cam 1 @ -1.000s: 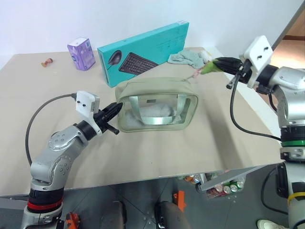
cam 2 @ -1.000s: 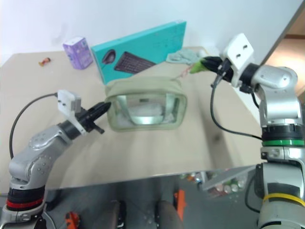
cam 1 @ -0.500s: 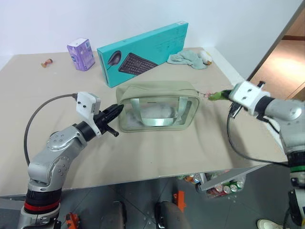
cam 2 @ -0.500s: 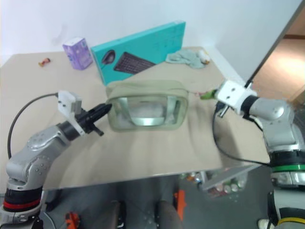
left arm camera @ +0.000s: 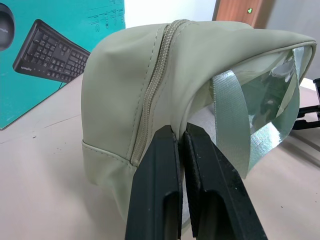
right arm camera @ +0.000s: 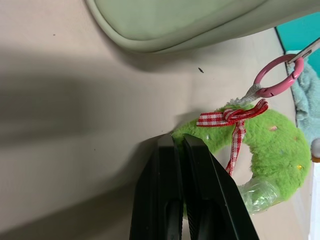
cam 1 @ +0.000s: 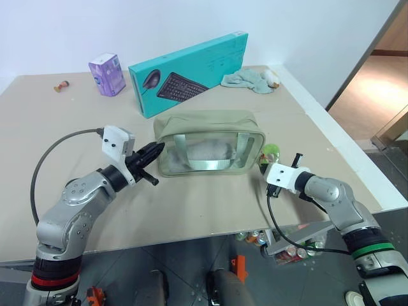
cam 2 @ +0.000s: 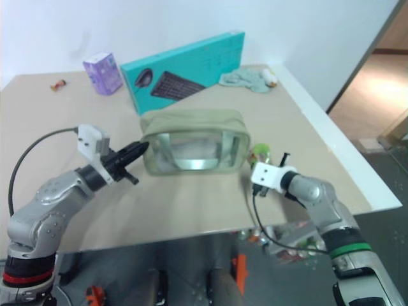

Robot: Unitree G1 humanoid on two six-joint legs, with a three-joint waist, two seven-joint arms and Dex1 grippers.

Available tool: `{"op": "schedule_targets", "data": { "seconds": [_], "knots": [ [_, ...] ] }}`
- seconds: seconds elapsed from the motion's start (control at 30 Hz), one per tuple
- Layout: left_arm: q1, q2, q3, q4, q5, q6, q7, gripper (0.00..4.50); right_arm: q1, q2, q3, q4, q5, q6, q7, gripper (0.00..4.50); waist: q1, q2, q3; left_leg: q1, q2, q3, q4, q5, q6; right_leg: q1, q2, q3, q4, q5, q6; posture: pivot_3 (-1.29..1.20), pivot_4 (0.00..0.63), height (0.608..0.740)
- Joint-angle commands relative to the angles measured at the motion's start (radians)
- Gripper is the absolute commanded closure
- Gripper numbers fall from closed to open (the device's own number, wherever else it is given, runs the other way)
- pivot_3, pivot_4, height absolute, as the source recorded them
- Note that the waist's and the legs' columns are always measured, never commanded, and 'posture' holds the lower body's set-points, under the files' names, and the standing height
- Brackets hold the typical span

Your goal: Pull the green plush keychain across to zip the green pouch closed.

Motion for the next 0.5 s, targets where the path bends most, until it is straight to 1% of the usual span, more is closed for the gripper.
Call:
{"op": "schedule_targets", "data": {
  "seconds": [0.03,0.13,0.23,0.27,0.3,0.37,0.5],
  "knots": [
    [0.0,0.006,0.016,-0.034,0.001,-0.006,0.006,4.5,-0.024,0.016,-0.016,0.002,0.023,0.003,0.004,4.45,0.0,0.0,0.0,0.0,0.0,0.0,0.0,0.0,0.0,0.0,0.0,0.0,0.0,0.0,0.0,0.0,0.15,0.74],
    [0.002,0.012,0.016,-0.032,0.004,-0.009,0.001,4.5,-0.031,0.025,-0.043,-0.019,0.067,0.021,0.022,4.45,0.0,0.0,0.0,0.001,0.0,-0.001,0.0,0.001,0.0,0.0,0.001,0.0,0.0,0.001,-0.001,0.0,0.15,0.74],
    [0.008,0.02,0.021,-0.028,0.002,-0.018,-0.014,4.5,-0.037,0.039,-0.096,-0.076,0.159,0.087,0.049,4.45,0.0,0.0,0.0,0.0,0.0,-0.001,-0.001,0.0,0.0,0.0,0.001,0.001,0.0,0.001,0.0,0.0,0.15,0.74],
    [0.012,0.026,0.023,-0.027,0.0,-0.018,-0.023,4.5,-0.04,0.042,-0.114,-0.099,0.19,0.117,0.058,3.84,0.0,0.0,0.0,0.0,0.0,0.0,-0.001,0.0,0.0,-0.001,0.001,0.001,0.0,0.001,0.0,0.0,0.15,0.74],
    [0.015,0.028,0.03,-0.027,-0.013,-0.014,-0.032,4.5,-0.04,0.044,-0.131,-0.122,0.224,0.156,0.076,3.66,0.001,0.0,0.0,-0.001,0.0,0.0,-0.001,0.0,0.0,-0.001,0.001,0.001,0.0,0.001,0.0,0.0,0.15,0.74],
    [0.021,0.036,0.042,-0.031,-0.027,-0.009,-0.044,3.76,-0.036,0.044,-0.171,-0.179,0.294,0.24,0.104,2.94,0.001,0.0,0.0,-0.002,0.0,-0.001,-0.001,0.0,-0.001,-0.002,0.001,0.001,0.0,0.001,0.001,0.0,0.15,0.74],
    [0.029,0.056,0.058,-0.039,-0.037,-0.015,-0.065,2.5,-0.015,0.026,-0.256,-0.304,0.436,0.423,0.164,1.6,0.004,0.0,0.0,-0.003,0.0,-0.002,-0.002,-0.001,-0.002,-0.003,0.001,0.001,0.0,0.001,0.001,0.0,0.15,0.74]
  ]
}}
